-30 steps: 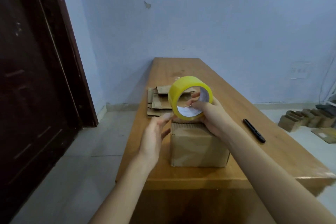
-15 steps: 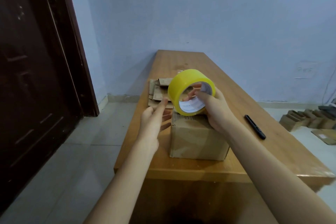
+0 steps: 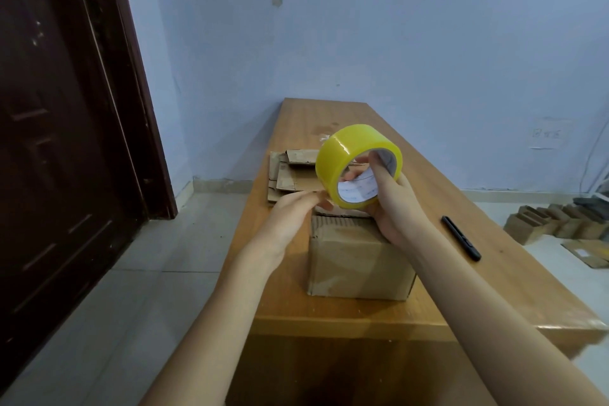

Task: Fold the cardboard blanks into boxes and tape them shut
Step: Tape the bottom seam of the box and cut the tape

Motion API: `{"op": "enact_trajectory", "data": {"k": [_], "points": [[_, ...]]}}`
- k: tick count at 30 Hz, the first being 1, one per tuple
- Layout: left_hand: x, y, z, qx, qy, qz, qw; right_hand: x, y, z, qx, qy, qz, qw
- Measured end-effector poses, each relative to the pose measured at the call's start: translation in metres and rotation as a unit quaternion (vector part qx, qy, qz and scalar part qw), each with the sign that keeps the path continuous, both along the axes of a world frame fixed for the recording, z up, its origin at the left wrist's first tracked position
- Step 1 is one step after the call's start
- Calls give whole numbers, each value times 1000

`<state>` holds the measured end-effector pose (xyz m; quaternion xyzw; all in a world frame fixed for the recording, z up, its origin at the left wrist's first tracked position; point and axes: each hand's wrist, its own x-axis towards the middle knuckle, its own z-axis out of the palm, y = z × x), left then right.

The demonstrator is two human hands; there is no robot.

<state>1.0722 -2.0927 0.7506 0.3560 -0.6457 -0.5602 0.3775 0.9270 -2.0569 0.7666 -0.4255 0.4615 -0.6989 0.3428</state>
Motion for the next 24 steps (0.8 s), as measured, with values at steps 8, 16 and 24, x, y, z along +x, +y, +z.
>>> {"op": "enact_trajectory", "data": {"k": [8,16,24], "points": [[-3,-4,1,-73,39,157,984,-2,-4,-3,19,19,12,1000],[-14,1,9,-22,67,173,982,-2,-5,-2,38,-2,9,999],[-3,-5,3,24,48,105,993,-3,-6,-2,50,-1,-3,999]]}}
